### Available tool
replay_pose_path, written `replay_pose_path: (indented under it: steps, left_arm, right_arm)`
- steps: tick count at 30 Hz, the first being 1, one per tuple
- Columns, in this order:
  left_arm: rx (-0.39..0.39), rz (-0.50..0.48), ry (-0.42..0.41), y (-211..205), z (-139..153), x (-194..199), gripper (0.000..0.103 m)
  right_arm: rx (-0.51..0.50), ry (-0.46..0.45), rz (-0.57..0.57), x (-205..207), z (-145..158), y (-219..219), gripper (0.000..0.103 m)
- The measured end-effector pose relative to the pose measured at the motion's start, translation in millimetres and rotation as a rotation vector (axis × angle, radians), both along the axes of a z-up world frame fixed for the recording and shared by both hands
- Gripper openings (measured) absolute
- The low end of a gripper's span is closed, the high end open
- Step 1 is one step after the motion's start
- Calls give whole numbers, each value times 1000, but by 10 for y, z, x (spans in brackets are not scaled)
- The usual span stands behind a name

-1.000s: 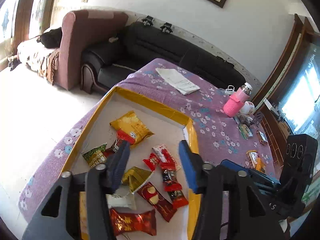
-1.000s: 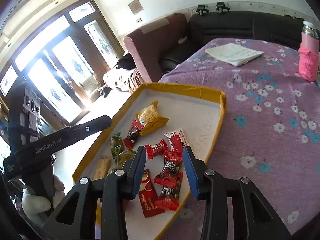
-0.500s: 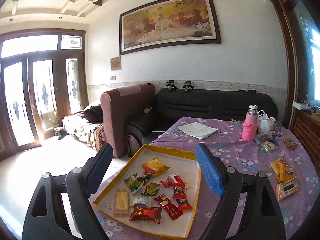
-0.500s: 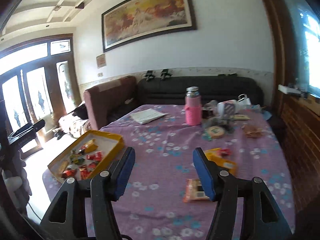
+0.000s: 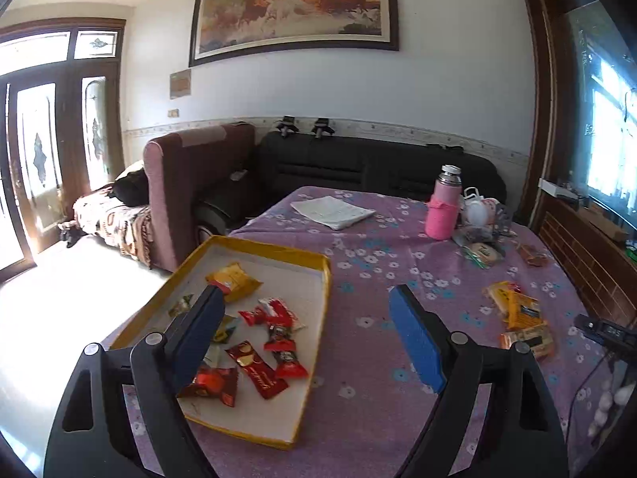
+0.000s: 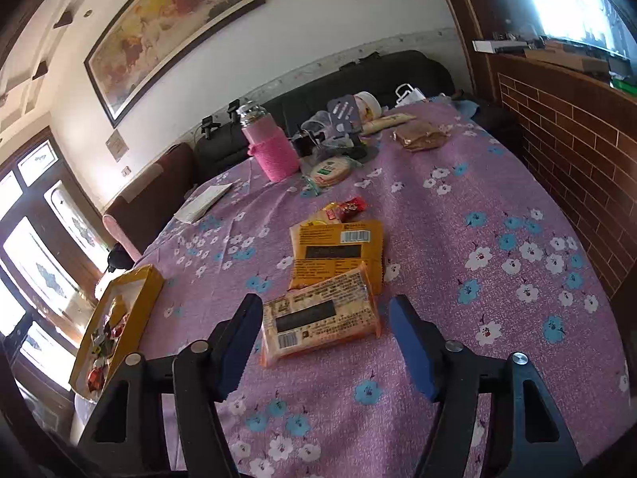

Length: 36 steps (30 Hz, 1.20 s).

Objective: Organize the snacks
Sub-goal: 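Withdraw both tools and move them toward the biscuit packets on the tablecloth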

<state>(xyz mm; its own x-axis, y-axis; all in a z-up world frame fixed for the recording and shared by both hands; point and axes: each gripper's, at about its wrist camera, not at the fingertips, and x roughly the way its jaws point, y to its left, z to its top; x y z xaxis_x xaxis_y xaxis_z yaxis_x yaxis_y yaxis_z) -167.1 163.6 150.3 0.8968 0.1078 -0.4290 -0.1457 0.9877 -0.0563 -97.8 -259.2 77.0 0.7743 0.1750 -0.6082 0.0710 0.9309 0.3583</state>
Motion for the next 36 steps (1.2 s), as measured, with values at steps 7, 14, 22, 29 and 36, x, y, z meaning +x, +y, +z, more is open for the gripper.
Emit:
replay_pose_path:
  steps: [7,14,22,29,36]
  left_arm:
    - [-27,-82,50,-86,-157,100,85]
    - [-75,-104,83,-9,-290,154,85]
    - [-123,-201,162,-86,-454,251,85]
    - [-149,-257,200,-192,-566,321,85]
    - [-214,-288,282,-206,-714,409,85]
  right_arm:
    - [-76,79,-39,483,-240,34,64]
    - [34,228,56,868,-568,291,44]
    - [109,154,448,811,-487,1258,41]
    - [18,66,69,1026,-111,255,46]
    - [7,126,2,1536,-291,-114,47]
